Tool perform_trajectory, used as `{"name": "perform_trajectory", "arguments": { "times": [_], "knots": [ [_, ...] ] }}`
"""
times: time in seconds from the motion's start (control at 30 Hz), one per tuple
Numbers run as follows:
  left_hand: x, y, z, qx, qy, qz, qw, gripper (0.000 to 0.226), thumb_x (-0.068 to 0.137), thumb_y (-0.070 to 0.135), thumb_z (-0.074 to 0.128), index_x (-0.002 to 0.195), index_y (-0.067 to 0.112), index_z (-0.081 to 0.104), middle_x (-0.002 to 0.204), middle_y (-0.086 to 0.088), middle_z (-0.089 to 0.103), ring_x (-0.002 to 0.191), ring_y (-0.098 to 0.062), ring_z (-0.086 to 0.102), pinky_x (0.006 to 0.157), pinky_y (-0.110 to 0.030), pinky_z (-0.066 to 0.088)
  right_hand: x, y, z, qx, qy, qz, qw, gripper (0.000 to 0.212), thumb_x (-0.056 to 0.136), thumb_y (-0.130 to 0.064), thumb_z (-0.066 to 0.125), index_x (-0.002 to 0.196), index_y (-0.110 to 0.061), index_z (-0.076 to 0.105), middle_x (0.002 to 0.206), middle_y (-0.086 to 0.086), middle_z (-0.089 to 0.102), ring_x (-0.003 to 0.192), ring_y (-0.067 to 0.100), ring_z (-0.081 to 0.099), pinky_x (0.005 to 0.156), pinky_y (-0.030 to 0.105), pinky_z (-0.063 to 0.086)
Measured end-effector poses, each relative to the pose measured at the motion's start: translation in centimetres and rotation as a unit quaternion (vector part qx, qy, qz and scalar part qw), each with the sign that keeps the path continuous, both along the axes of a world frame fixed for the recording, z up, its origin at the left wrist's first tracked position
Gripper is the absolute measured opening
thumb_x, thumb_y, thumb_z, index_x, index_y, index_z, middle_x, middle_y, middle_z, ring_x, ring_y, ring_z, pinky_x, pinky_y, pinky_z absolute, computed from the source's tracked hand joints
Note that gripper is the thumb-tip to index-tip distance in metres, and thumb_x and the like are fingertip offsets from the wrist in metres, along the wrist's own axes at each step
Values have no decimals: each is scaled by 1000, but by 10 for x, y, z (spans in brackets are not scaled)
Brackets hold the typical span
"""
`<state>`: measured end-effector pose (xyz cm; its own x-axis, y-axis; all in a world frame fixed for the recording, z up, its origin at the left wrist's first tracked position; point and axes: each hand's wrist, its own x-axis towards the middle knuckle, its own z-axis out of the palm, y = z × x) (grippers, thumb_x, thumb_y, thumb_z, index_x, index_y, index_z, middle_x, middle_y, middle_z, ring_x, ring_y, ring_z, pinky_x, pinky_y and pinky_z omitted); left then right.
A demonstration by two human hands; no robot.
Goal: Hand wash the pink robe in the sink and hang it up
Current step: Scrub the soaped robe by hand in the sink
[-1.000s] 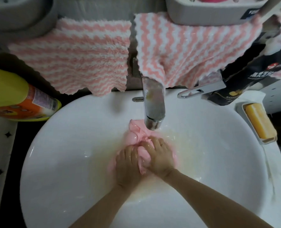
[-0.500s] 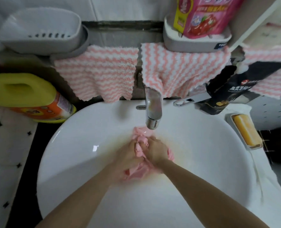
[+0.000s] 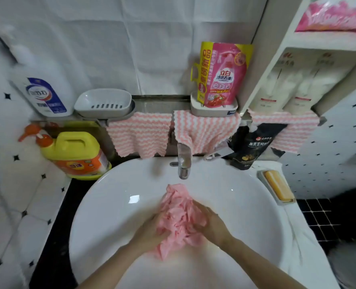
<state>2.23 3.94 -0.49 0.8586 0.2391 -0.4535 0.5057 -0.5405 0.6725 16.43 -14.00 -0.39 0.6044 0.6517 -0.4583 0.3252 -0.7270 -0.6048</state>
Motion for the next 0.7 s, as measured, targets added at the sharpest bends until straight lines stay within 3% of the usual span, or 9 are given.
{"name": "perform_trajectory", "arguments": {
  "times": [0.07,0.17,0.2,0.27,0.37,0.43,0.53,0.63,0.7],
  "knots": [
    [4,-1,16,-22,13,12,1000,66,76,45,58,138,34,39,130,11,48,117,-12,54,89,-19,44,5,-3,12,8,9,-6,1000,44,95,-29,56,138,-23,48,135,2,56,117,18,57,97,21,42],
    [11,-2,37,-6,48,4,999,30,78,47,55,102,31,63,101,8,63,94,-13,61,79,-24,48,13,-3,20,6,3,-17,1000,32,97,-6,46,124,-10,62,118,7,66,107,23,62,81,13,39],
    [14,-2,43,3,50,-15,999,13,84,41,54,80,30,59,82,8,59,79,-12,57,68,-25,44,17,-3,24,19,31,-29,999,32,96,-1,45,121,-5,64,110,10,68,105,28,63,78,16,40],
    [26,0,61,-17,46,-30,998,28,89,27,52,63,23,45,62,9,45,60,-9,44,57,-27,33,29,-5,42,51,104,-39,992,33,89,9,48,115,-2,66,104,14,68,106,37,62,78,29,47],
    [43,3,105,-148,36,-10,988,15,94,16,54,97,10,67,88,-2,68,73,-9,63,64,-19,49,39,-7,90,108,204,-14,973,35,87,12,55,119,1,63,115,18,67,110,28,64,94,34,52],
    [53,9,134,-190,17,-31,981,25,98,12,47,116,3,62,110,-9,68,89,-10,68,73,-16,51,42,-7,123,145,291,-12,946,35,92,11,47,123,2,60,119,17,66,112,24,63,94,31,52],
    [58,16,166,-239,-34,-60,969,30,96,4,48,125,3,57,120,-11,64,107,-16,64,89,-23,51,52,-12,153,210,328,-6,921,35,95,7,42,127,3,56,121,18,64,115,24,61,93,29,51],
    [51,17,163,-317,-73,-46,944,33,94,10,51,127,9,56,124,-2,63,115,-13,60,97,-26,47,52,-22,149,293,308,-38,905,35,96,2,43,129,1,55,127,15,61,120,26,58,101,38,47],
    [48,2,137,-276,-45,10,960,28,94,13,51,121,14,60,119,5,65,105,-8,63,86,-15,48,36,-30,114,253,159,-61,952,33,95,-2,49,124,-9,61,125,8,64,115,15,61,102,42,45]
  ]
}}
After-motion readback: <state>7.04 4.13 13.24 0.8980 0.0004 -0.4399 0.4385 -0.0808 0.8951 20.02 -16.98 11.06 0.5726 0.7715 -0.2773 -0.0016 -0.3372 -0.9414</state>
